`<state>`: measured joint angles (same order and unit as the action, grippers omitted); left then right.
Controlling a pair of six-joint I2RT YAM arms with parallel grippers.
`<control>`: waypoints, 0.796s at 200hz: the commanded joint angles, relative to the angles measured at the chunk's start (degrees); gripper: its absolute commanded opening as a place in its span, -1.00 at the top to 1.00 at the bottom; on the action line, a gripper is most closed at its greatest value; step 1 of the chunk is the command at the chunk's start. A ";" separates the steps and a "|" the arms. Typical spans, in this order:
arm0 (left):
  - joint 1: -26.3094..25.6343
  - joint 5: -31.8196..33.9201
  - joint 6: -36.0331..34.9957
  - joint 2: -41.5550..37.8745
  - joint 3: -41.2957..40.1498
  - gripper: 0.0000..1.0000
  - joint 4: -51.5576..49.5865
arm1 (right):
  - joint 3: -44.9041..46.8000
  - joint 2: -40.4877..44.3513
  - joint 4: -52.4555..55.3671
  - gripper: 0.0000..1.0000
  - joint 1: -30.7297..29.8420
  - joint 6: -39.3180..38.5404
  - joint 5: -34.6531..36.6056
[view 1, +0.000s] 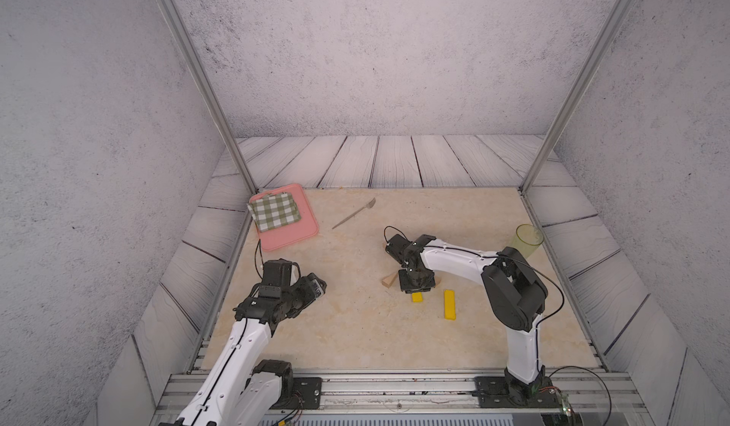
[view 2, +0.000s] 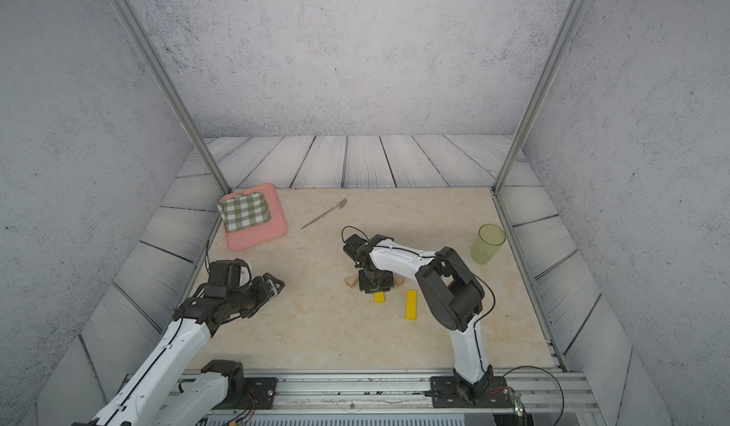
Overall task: Assemble a small pinwheel with building blocks
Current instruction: Assemble the building block at the center of the board.
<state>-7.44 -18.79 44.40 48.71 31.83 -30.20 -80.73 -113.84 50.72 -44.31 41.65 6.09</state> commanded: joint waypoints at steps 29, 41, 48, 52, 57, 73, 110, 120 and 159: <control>0.65 -0.37 -0.72 -0.63 -0.56 -0.56 -0.24 | -2.47 -3.90 1.05 0.45 0.51 1.20 -0.24; 0.62 -0.42 -0.76 -0.63 -0.57 -0.56 -0.23 | -2.72 -4.34 0.96 0.43 0.67 1.24 -0.46; 0.66 -0.38 -0.73 -0.63 -0.54 -0.56 -0.36 | -2.88 -4.63 0.96 0.40 0.63 1.24 -0.46; 0.63 -0.46 -0.70 -0.64 -0.47 -0.56 -0.36 | -2.94 -4.71 1.02 0.38 0.63 1.24 -0.46; 0.63 -0.39 -0.73 -0.63 -0.50 -0.56 -0.38 | -3.18 -4.96 1.04 0.34 0.70 1.31 -0.44; 0.66 -0.37 -0.83 -0.55 -0.50 -0.56 -0.46 | -3.34 -5.18 0.97 0.20 0.72 1.26 -0.37; 0.67 -0.37 -0.78 -0.45 -0.47 -0.57 -0.32 | -3.66 -4.64 1.67 0.07 0.74 1.15 0.45; 0.60 -0.37 -0.72 -0.37 -0.46 -0.57 -0.22 | -3.60 -4.33 1.85 0.07 0.72 1.15 0.72; 0.67 -0.29 -0.72 -0.28 -0.62 -0.57 -0.22 | -3.72 -4.35 1.55 0.27 0.72 0.91 0.94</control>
<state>-7.44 -18.90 44.38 48.69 31.81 -30.20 -83.61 -116.75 50.96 -43.79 42.02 6.07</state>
